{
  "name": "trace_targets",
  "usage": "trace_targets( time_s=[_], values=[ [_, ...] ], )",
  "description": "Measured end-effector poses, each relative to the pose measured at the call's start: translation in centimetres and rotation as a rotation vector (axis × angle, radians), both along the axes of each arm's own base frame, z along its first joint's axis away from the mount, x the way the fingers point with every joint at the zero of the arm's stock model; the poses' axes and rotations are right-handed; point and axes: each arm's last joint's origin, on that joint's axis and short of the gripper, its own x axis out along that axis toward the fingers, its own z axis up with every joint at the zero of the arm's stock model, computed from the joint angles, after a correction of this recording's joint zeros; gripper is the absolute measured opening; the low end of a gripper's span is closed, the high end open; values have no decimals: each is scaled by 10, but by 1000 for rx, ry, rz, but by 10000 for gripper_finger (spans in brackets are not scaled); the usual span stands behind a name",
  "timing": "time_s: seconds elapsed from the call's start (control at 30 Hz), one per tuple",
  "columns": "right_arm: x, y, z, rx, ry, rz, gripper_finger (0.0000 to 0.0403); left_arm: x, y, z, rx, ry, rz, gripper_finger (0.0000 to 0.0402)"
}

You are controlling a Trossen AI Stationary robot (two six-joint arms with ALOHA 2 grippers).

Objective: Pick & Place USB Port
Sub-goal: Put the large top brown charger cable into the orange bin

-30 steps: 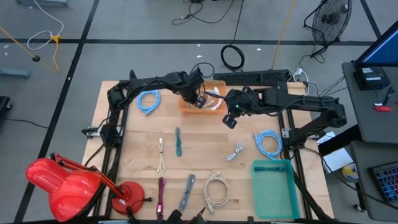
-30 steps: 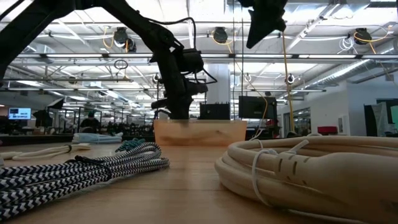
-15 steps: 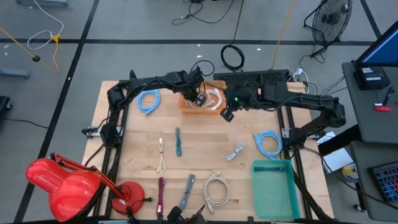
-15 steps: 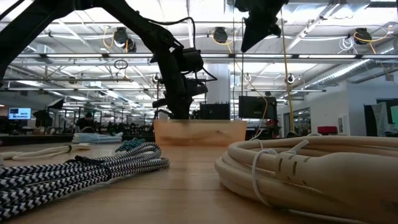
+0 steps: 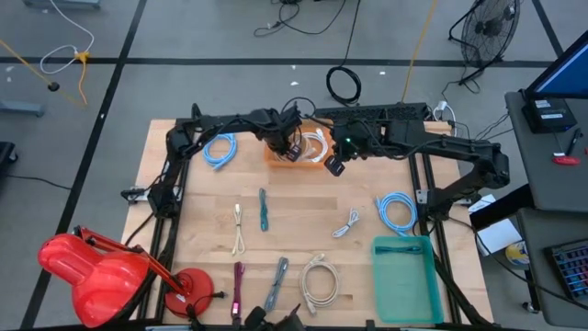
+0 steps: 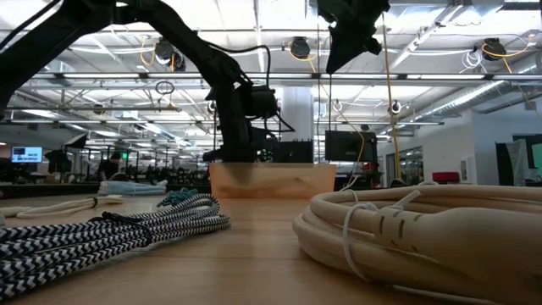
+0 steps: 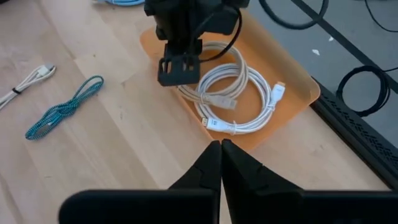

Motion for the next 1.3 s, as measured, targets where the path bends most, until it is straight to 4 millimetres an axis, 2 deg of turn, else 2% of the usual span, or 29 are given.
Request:
trace_targets(
  time_s=[0.37,0.77,0.9,1.17,1.3],
  values=[
    [0,0,0,8,1,-8,0,-6,-8,2,86,179,-20,0],
    [1,-1,-2,16,-17,-25,0,-5,-12,5,77,172,-152,0],
    [3,-7,-21,90,-38,-32,0,-6,-12,12,92,156,-145,0],
    [0,-32,-80,167,-108,-95,0,-12,-6,35,138,91,-105,0],
    [-4,-41,-99,223,-159,-123,0,-12,-6,39,120,68,-114,0]
  ],
)
